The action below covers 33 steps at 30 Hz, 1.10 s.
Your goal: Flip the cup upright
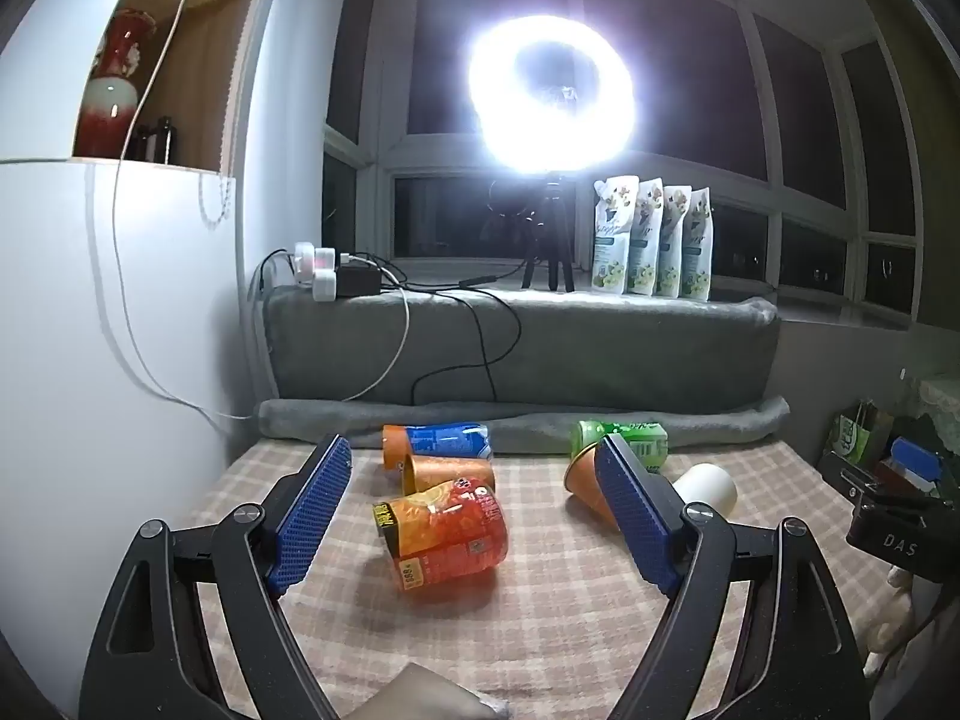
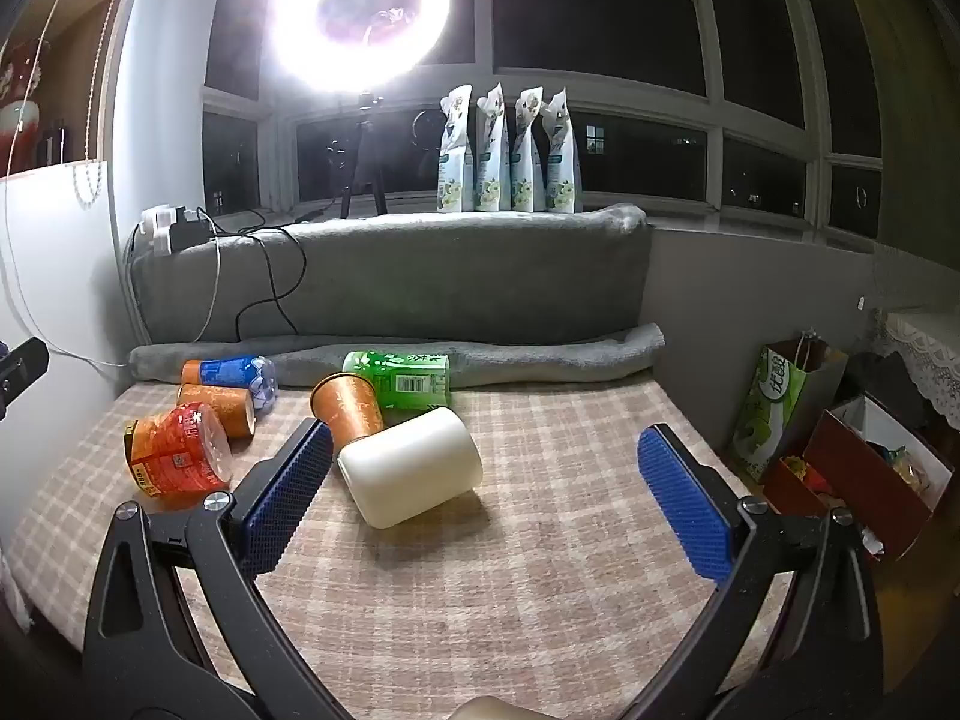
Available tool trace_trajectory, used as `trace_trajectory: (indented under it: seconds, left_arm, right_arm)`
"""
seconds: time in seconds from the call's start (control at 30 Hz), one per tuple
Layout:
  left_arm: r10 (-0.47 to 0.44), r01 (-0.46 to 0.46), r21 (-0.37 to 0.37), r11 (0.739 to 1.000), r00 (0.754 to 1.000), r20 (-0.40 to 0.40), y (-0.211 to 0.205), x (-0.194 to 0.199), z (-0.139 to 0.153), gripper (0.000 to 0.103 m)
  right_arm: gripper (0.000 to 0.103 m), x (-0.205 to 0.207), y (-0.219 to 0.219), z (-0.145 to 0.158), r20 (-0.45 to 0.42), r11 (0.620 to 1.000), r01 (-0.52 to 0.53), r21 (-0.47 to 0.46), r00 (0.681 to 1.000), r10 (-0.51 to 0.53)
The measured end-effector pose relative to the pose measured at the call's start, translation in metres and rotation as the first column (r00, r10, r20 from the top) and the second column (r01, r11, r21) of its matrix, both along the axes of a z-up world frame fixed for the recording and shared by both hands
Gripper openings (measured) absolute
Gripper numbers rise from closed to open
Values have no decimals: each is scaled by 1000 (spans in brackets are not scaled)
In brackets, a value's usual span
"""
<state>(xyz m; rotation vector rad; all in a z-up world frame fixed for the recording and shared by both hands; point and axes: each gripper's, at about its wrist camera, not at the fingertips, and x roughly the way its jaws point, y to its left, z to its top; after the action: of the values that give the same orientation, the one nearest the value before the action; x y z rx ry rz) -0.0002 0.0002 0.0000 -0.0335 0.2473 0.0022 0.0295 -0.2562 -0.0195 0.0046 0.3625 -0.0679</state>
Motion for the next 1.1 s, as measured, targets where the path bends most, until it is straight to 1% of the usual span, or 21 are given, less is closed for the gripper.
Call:
trace_trajectory:
  seconds: [0.13,0.17,0.3,0.33,1.1]
  left_arm:
    - [1,-1,-8,1000,1000,7,2,-4,1,84]
    - [3,-3,-10,1000,1000,7,6,-3,-4,84]
    - [9,-8,-11,1000,1000,7,9,-3,-8,84]
    - [11,-11,-3,1000,1000,-9,7,0,-4,84]
    - [23,-23,-9,1000,999,-24,9,1,-1,84]
  right_arm:
    - [103,-1,1,0,-1,1000,1,0,1000,-1]
    - [103,-1,1,1,0,1000,2,-1,1000,-2]
    - [103,-1,3,1,-1,1000,2,-4,1000,-2]
    - [103,-1,3,1,-1,1000,3,-4,1000,-3]
    - [103,1,3,1,4,1000,0,2,1000,0]
